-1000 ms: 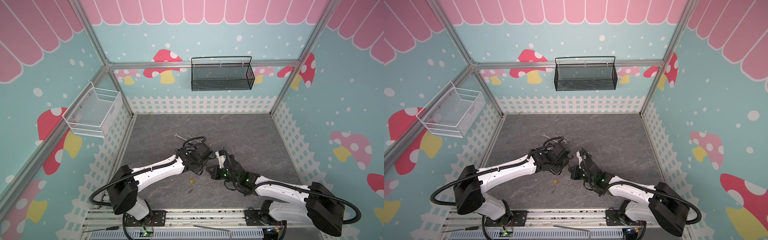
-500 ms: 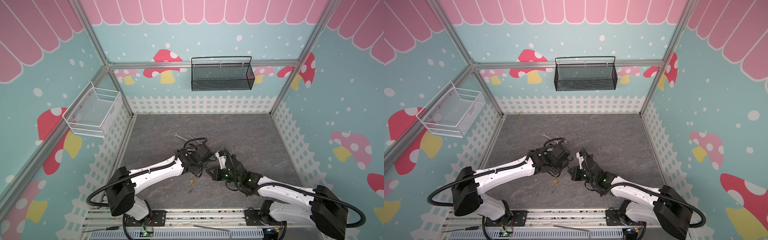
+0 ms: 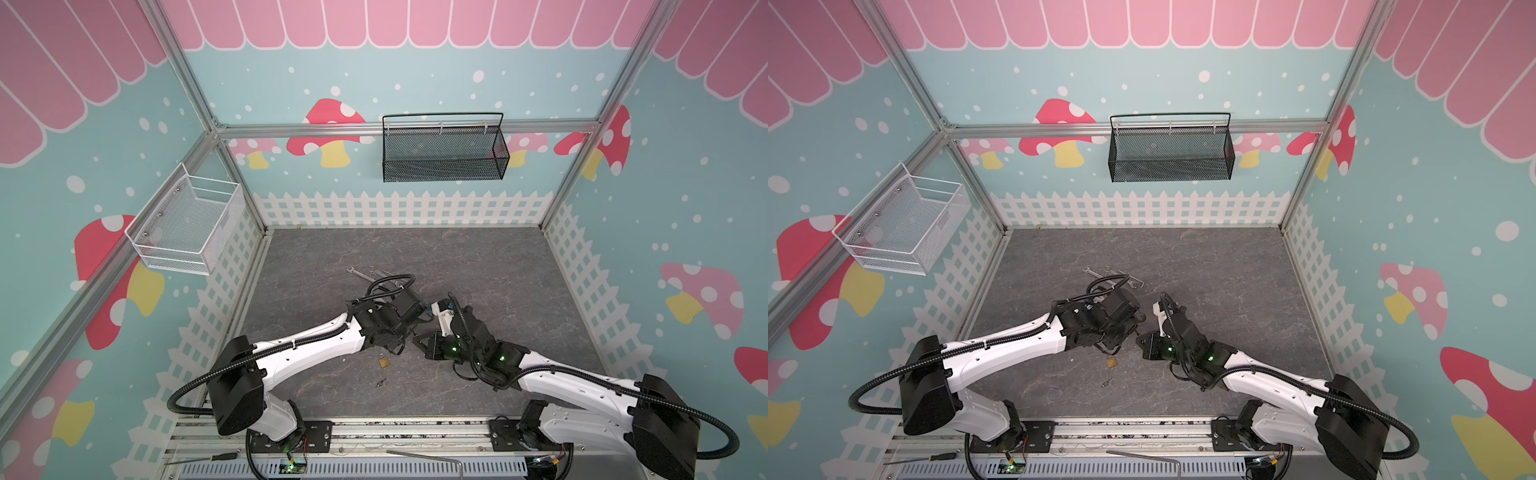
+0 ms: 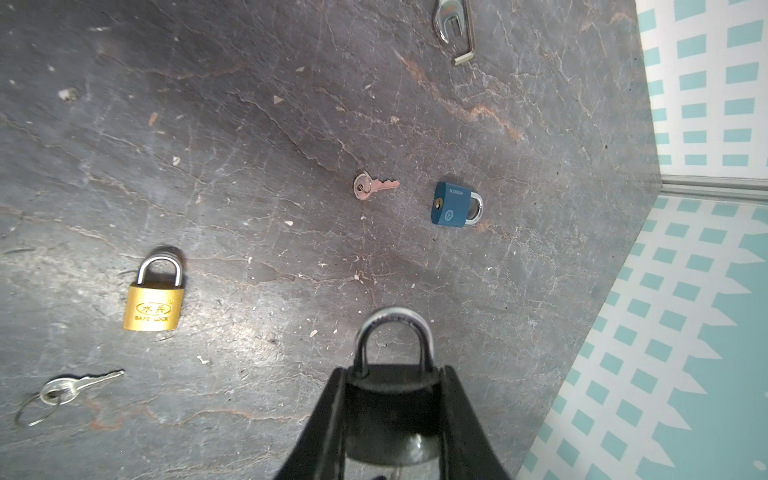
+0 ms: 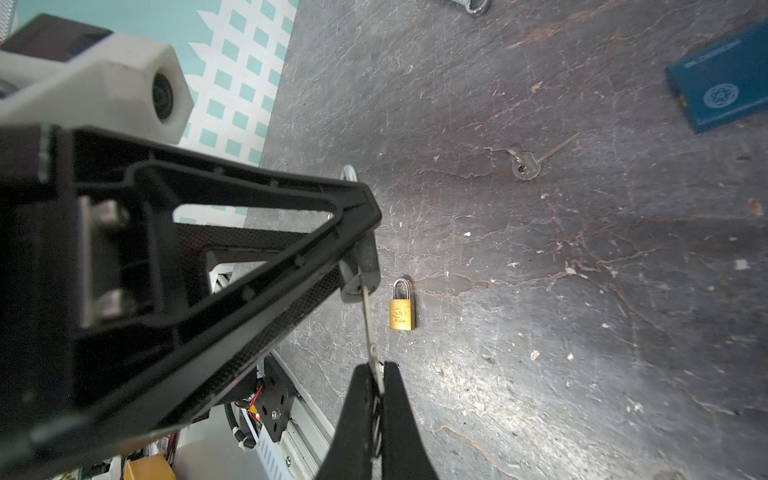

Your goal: Unlock with the key

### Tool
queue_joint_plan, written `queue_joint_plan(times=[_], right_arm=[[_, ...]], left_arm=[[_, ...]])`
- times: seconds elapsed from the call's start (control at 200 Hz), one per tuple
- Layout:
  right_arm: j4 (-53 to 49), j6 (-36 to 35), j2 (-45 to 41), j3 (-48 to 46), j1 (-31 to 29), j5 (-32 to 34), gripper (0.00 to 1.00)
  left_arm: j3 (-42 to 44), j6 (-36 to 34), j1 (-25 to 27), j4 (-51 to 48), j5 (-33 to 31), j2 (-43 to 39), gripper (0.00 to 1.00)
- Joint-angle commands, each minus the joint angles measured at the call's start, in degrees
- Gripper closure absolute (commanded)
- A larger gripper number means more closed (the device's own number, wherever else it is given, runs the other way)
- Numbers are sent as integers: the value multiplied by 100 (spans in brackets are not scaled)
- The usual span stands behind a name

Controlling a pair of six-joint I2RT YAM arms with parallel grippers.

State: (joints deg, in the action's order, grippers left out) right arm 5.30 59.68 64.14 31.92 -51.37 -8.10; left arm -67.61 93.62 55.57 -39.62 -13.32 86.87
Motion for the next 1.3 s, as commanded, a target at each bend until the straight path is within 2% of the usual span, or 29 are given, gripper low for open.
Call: queue_joint_plan(times=[0.0, 0.105, 0.22, 0.37, 0.55, 0.72, 0.895, 1.171, 1.296], right_arm=[[1391, -174, -4, 353, 22, -81, 100], [1390, -183, -154, 403, 37, 45, 100], [1558, 34, -168, 456, 51, -198, 100], [894, 308, -100, 463, 49, -20, 100], [903, 678, 254, 292, -181, 103, 100], [1778, 1146, 534, -122, -320, 110, 100], [2714, 1415, 991, -236, -576, 173, 100], [3506, 1789, 1626, -175, -765, 445, 100], [3761, 1946, 1848, -168, -764, 205, 100]], left_arm=[[-200, -116, 259, -51, 704, -2, 100], [-191, -146, 320, -42, 831, -43, 100], [-155, -142, 369, -60, 840, -100, 100], [59, 11, 189, -107, 605, -355, 100], [417, 203, -288, -416, 454, -576, 100], [165, -286, -602, -1101, 358, -500, 100], [-274, -1022, -757, -1825, 449, -39, 100], [-721, -1582, -785, -2186, 610, 370, 100], [-771, -1663, -785, -2278, 586, 424, 100]])
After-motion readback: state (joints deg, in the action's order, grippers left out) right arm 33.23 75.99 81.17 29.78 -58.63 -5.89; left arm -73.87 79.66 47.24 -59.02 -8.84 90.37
